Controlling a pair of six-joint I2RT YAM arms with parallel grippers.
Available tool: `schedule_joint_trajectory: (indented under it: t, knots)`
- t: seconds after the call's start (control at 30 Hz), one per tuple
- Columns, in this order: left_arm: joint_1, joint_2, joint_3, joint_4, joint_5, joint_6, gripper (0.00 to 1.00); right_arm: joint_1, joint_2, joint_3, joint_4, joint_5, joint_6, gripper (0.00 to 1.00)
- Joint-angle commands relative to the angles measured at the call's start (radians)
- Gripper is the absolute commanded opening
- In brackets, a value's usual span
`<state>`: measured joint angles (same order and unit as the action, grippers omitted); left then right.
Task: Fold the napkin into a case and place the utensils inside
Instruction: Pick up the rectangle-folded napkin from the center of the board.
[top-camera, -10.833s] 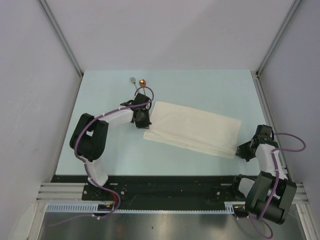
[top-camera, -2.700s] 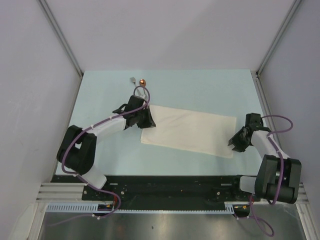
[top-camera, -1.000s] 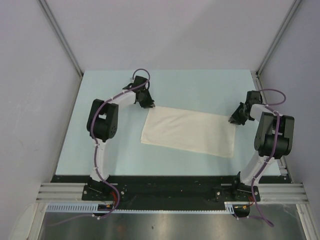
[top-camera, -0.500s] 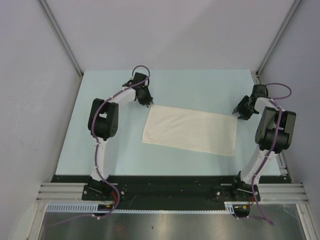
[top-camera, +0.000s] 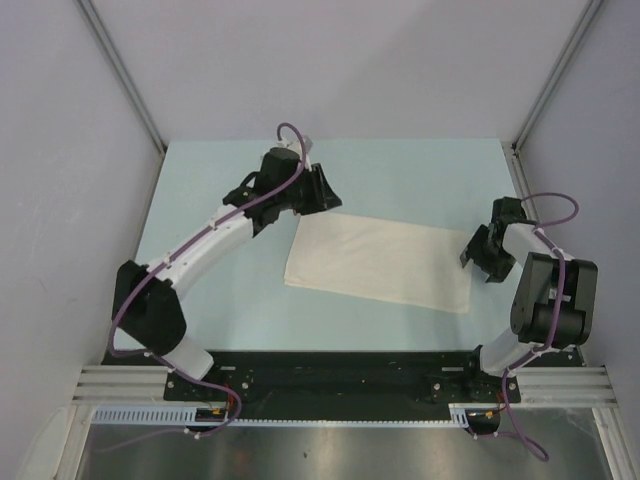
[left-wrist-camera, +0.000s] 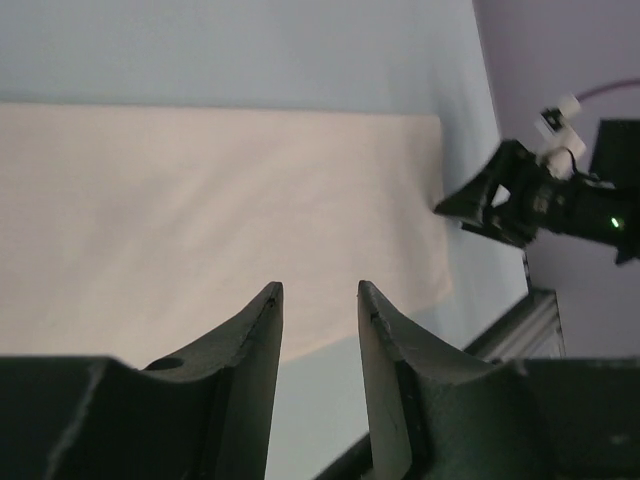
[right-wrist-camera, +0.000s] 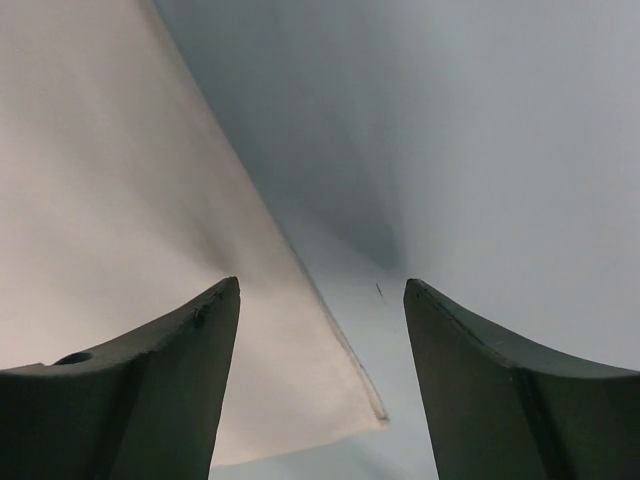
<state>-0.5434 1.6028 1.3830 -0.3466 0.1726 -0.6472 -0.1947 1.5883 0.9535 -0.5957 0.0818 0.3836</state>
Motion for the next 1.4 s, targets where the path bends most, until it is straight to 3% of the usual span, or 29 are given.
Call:
schedule_joint_trajectory:
  t: [0.0, 0.3, 0.5, 0.6, 0.63, 0.7, 1.07, 1.3, 1.37]
  knots:
    - [-0.042, -0.081, -0.133, 0.053, 0.067, 0.000, 0.40, 0.015, -0.005, -0.048, 0.066, 0.027, -0.018, 0.70]
    - [-0.055, -0.190, -0.265, 0.043, 0.036, 0.031, 0.39, 0.072, 0.093, -0.085, 0.122, 0.050, -0.002, 0.60]
    - [-0.055, -0.230, -0.308, 0.032, 0.001, 0.046, 0.40, 0.081, 0.168, -0.079, 0.158, -0.004, -0.012, 0.38]
    - [-0.053, -0.233, -0.326, 0.026, -0.012, 0.052, 0.40, 0.081, 0.164, -0.071, 0.158, -0.022, -0.018, 0.19]
    - [-0.050, -0.233, -0.338, 0.024, -0.015, 0.052, 0.40, 0.081, 0.159, -0.070, 0.157, -0.020, -0.018, 0.08]
    - [-0.049, -0.228, -0.352, 0.032, -0.015, 0.050, 0.40, 0.081, 0.136, -0.065, 0.145, -0.005, -0.017, 0.00]
    - [-0.029, -0.120, -0.363, 0.073, 0.021, 0.032, 0.40, 0.029, -0.106, -0.035, 0.016, 0.209, 0.006, 0.00]
    - [-0.017, -0.109, -0.371, 0.081, 0.027, 0.014, 0.39, 0.158, -0.174, 0.054, -0.053, 0.243, -0.052, 0.00]
    - [-0.015, -0.116, -0.374, 0.078, 0.027, 0.014, 0.39, 0.257, -0.160, 0.083, -0.072, 0.233, -0.054, 0.00]
